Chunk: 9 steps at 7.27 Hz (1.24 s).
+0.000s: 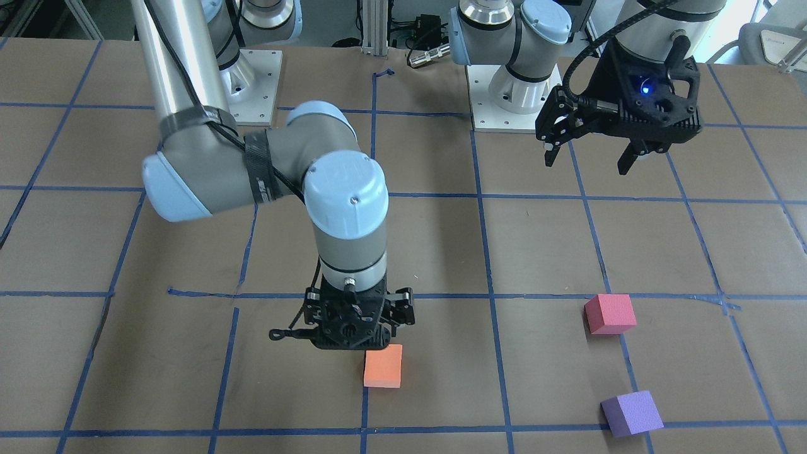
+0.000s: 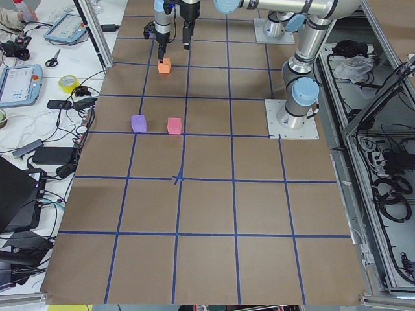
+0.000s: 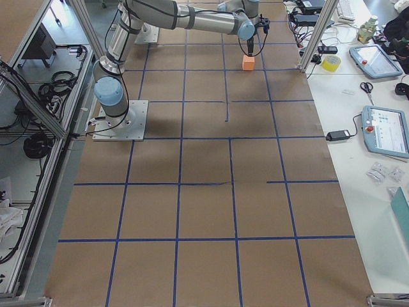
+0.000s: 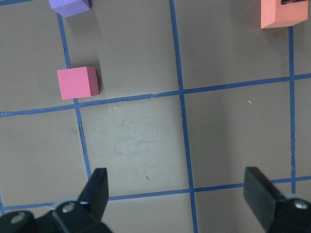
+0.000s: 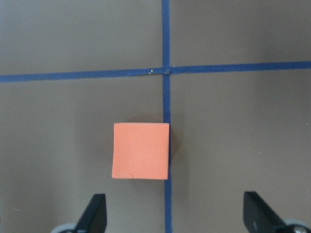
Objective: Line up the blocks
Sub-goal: 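Raise the right gripper away while the left arm swings toward the orange cube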
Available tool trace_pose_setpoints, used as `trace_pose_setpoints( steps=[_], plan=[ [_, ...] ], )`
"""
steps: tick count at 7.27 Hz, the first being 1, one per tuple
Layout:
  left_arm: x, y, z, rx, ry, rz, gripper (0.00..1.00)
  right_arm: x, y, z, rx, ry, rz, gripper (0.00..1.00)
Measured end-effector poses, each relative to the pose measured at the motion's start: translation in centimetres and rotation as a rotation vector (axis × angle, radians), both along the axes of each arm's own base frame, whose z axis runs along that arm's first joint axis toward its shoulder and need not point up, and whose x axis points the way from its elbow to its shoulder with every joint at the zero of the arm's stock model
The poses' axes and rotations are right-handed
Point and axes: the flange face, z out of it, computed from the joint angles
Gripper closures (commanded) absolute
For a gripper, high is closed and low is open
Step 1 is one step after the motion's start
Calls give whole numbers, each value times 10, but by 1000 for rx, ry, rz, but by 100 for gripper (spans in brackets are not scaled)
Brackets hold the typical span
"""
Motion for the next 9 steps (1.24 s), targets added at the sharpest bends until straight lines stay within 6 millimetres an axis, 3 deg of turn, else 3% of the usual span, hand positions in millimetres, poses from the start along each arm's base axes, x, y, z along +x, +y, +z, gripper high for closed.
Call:
trace_pose_setpoints(
  steps=[2, 4, 5, 7, 9],
  plan=[
    [-1, -4, -1, -16, 2, 9, 0, -55, 52, 75, -51, -2, -21, 0],
    [-9, -18, -9, -36, 12, 96, 0, -114, 111, 122, -77, -1, -72, 0],
    [-19, -26, -15, -58, 21, 123, 0, -135, 129, 137, -46, 6, -100, 0],
    [-60, -46, -40, -87, 39, 149, 0, -159, 137, 154, 4, 11, -117, 0],
    [-106, -68, -77, -111, 70, 133, 0, -167, 133, 164, 3, 12, -108, 0]
  ],
)
